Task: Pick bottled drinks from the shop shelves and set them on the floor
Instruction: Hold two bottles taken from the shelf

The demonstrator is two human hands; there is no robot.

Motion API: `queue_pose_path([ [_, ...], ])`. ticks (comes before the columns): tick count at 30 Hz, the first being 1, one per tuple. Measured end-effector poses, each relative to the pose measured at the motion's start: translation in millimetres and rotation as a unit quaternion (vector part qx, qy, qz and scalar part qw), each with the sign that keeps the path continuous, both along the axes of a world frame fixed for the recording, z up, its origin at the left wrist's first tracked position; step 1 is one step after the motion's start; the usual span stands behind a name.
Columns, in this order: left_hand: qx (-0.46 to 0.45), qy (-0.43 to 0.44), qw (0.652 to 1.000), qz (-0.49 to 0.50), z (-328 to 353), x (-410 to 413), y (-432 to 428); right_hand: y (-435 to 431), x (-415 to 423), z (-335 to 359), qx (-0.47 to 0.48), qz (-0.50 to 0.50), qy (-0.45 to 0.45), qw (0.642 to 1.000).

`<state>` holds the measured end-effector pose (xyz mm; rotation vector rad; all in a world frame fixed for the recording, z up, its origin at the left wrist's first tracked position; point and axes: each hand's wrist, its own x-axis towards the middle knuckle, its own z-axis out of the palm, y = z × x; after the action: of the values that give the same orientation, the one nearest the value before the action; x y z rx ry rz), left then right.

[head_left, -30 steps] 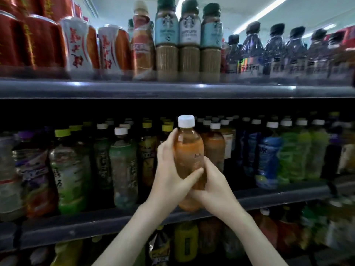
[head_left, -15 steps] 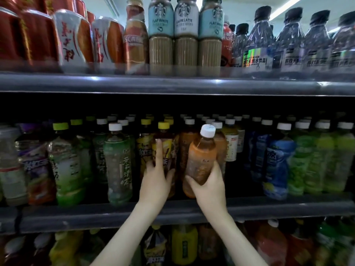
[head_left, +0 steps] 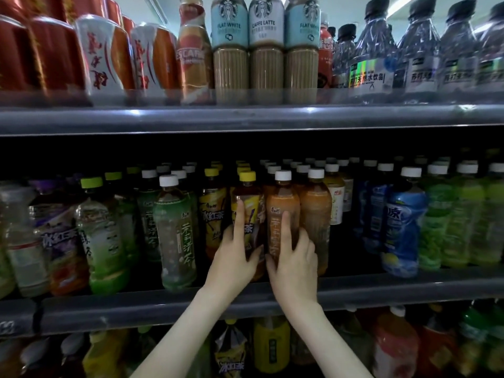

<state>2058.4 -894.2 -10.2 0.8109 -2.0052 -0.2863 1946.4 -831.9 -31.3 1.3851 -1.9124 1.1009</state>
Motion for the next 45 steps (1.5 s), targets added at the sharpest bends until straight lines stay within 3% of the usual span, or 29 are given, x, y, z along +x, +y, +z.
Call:
queue_pose_path([
  [9,-0.002,0.016,1.000,-0.005,-10,-2,5,-1,-2,-10,0.062,0.008,-0.033,0.997],
  [13,0.003,-0.015,0.999,-0.031,-25,10,21,18,13,-24,0.023,0.038,-0.035,0.998],
  [17,-0.062,-0.048,0.996,-0.030,-65,38,44,44,33,-66,-0.003,0.058,-0.041,0.997],
  [21,-0.118,-0.057,0.988,-0.083,-130,72,70,79,57,-137,0.070,0.083,-0.065,0.992],
  [26,-0.006,-0.163,0.975,-0.150,-238,113,111,125,75,-247,0.214,0.088,-0.170,0.958],
  [29,0.108,-0.243,0.951,-0.155,-309,133,137,151,80,-318,0.296,0.078,-0.250,0.919],
  [32,0.267,-0.313,0.903,-0.122,-385,153,161,184,82,-400,0.382,0.059,-0.327,0.862],
  [35,0.357,-0.404,0.839,-0.080,-470,171,186,225,87,-488,0.447,0.014,-0.388,0.806],
  [39,0.430,-0.466,0.771,-0.049,-586,184,215,280,93,-605,0.551,-0.002,-0.392,0.737],
  [41,0.450,-0.492,0.743,-0.052,-646,187,227,297,91,-657,0.563,-0.029,-0.397,0.725],
  [45,0.464,-0.485,0.738,-0.062,-755,168,238,305,57,-760,0.581,-0.130,-0.358,0.719],
])
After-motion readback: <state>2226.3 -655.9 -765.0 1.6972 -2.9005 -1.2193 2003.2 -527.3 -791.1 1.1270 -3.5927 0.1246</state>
